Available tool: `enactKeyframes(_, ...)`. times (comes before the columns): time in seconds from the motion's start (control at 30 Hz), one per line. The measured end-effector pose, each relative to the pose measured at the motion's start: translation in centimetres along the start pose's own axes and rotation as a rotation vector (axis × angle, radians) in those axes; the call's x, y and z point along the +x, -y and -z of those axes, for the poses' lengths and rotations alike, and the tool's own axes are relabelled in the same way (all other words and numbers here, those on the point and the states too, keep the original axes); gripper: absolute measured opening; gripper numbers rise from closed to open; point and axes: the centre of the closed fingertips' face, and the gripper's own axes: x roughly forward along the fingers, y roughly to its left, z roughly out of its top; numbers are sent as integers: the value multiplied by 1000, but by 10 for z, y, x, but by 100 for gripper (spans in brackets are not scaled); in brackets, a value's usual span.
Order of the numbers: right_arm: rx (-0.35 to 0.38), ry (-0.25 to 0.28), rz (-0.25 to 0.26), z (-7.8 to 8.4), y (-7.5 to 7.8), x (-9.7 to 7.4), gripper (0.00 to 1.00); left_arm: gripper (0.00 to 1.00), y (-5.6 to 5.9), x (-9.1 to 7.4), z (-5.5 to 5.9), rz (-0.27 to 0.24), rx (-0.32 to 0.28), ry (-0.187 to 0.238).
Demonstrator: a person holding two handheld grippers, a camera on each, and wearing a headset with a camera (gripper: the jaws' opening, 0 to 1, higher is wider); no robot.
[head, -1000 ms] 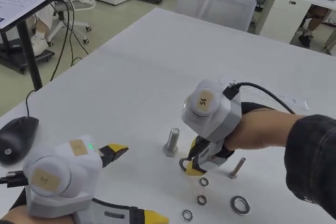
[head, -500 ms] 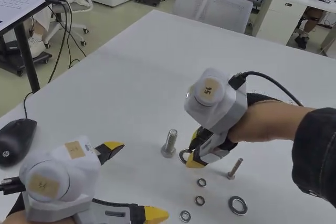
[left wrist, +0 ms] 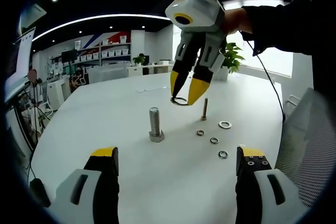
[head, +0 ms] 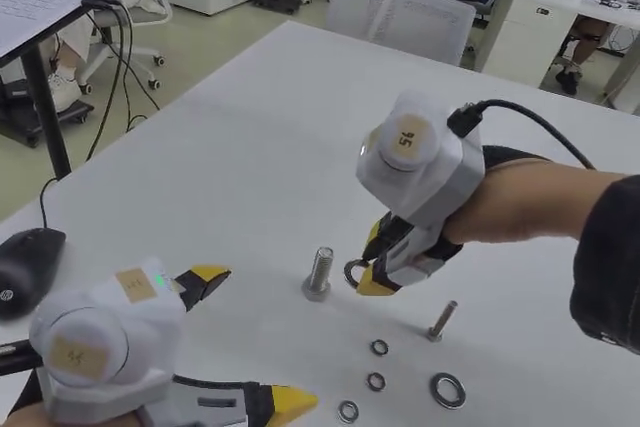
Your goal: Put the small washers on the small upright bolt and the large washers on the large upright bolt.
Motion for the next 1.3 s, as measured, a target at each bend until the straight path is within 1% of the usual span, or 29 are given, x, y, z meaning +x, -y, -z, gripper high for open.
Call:
enactKeyframes(0.1, -4, 12, 7, -4, 3, -5, 24, 93, 0, 0, 0, 2, -1, 3)
enactKeyframes(0.17, -8, 17, 11, -7, 4, -7, 24, 93, -2, -1, 0, -5, 3, 3)
enactKeyframes(0.37, -21, 25, 17, -16, 6, -11, 24, 93, -3, -1, -1, -11, 6, 3)
enactKeyframes(0.67, -46, 28, 18, -27, 14, -11, 24, 93, -7, -3, -1, -21, 14, 8)
enactKeyframes(0.73, -53, 23, 15, -29, 14, -10, 24, 93, -7, -3, -1, -21, 12, 13)
enactKeyframes(1.0, -57, 1, -11, -31, 14, 1, 24, 91, -9, -6, -4, -24, 40, 44)
enactKeyframes(1.3, -53, -17, -31, -30, 18, 10, 24, 91, -9, -6, -6, -21, 50, 54)
